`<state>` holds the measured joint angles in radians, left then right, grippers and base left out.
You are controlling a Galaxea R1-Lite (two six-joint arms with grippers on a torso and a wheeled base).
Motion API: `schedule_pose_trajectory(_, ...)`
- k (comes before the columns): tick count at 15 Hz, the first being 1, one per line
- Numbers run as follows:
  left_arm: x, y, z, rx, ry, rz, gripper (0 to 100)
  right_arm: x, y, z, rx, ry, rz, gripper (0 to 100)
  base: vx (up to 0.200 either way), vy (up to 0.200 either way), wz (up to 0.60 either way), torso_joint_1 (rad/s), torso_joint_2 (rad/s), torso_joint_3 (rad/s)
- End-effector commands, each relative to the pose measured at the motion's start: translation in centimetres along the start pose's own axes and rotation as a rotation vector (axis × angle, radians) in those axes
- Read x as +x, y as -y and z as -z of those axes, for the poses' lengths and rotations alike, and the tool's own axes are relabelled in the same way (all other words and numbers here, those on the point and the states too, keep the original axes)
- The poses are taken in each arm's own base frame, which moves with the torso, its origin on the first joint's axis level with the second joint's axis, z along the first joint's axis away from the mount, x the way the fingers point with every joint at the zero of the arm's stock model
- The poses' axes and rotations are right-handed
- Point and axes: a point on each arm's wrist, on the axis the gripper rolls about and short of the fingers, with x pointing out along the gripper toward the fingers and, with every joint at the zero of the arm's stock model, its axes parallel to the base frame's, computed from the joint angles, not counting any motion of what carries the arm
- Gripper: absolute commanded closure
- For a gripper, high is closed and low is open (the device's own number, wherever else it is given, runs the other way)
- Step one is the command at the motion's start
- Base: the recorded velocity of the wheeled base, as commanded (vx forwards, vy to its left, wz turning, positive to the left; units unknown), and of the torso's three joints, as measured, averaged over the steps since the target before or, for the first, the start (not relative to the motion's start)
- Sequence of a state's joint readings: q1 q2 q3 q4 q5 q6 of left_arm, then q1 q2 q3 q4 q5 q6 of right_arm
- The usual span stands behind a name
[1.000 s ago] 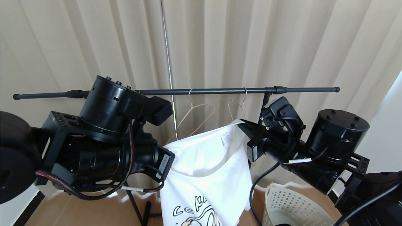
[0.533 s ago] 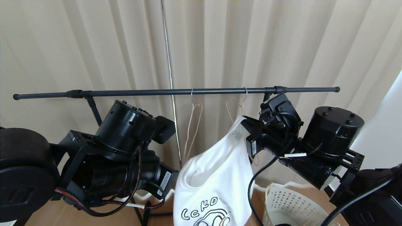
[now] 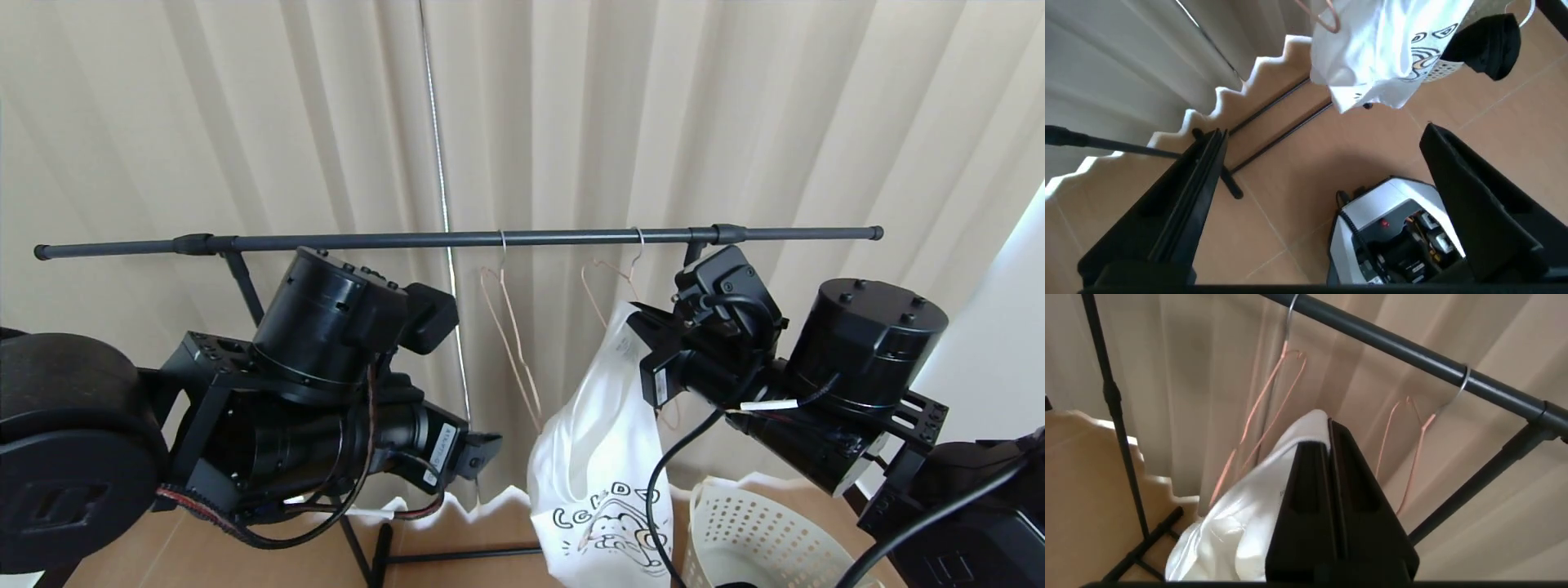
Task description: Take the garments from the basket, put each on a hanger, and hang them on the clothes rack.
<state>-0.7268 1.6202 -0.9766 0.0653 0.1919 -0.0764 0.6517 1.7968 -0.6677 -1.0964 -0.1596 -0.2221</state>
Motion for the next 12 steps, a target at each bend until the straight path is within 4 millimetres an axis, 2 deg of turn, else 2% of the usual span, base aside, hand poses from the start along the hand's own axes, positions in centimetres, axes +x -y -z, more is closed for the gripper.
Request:
schedule_pose_trajectory(1,1.6,-0.1,-0.4,-0.024,-0.007,-0.046,0,0.1,0.2,0.0,0.000,0.001,0.006,100,0.000,0.000,0.00,0.000,0.00,0.000)
schedule_pose_trajectory(5,4.6,0.1,-2.7,-0.083,0.012,-0.100,0,-0.3,1.0,0.4,-0.034,-0.017,0.026,100,0.000,0.000,0.00,0.000,0.00,0.000)
schedule_pose_trajectory(7,6.7,-0.1,-4.1,-0.129,0.025,-0.115,0,-1.3,1.7,0.5,-0.085,-0.024,0.031,100,0.000,0.000,0.00,0.000,0.00,0.000)
schedule_pose_trajectory(9,7.9,-0.5,-4.5,-0.145,0.025,-0.145,0,-1.9,1.9,0.4,-0.121,-0.018,0.026,100,0.000,0.000,0.00,0.000,0.00,0.000)
schedule_pose_trajectory(10,9.6,-0.9,-5.1,-0.160,0.027,-0.184,0,-2.8,2.3,0.4,-0.165,-0.015,0.009,100,0.000,0.000,0.00,0.000,0.00,0.000)
schedule_pose_trajectory(12,11.4,-1.4,-5.9,-0.179,0.039,-0.197,0,-3.9,2.8,0.2,-0.216,-0.004,-0.011,100,0.000,0.000,0.00,0.000,0.00,0.000)
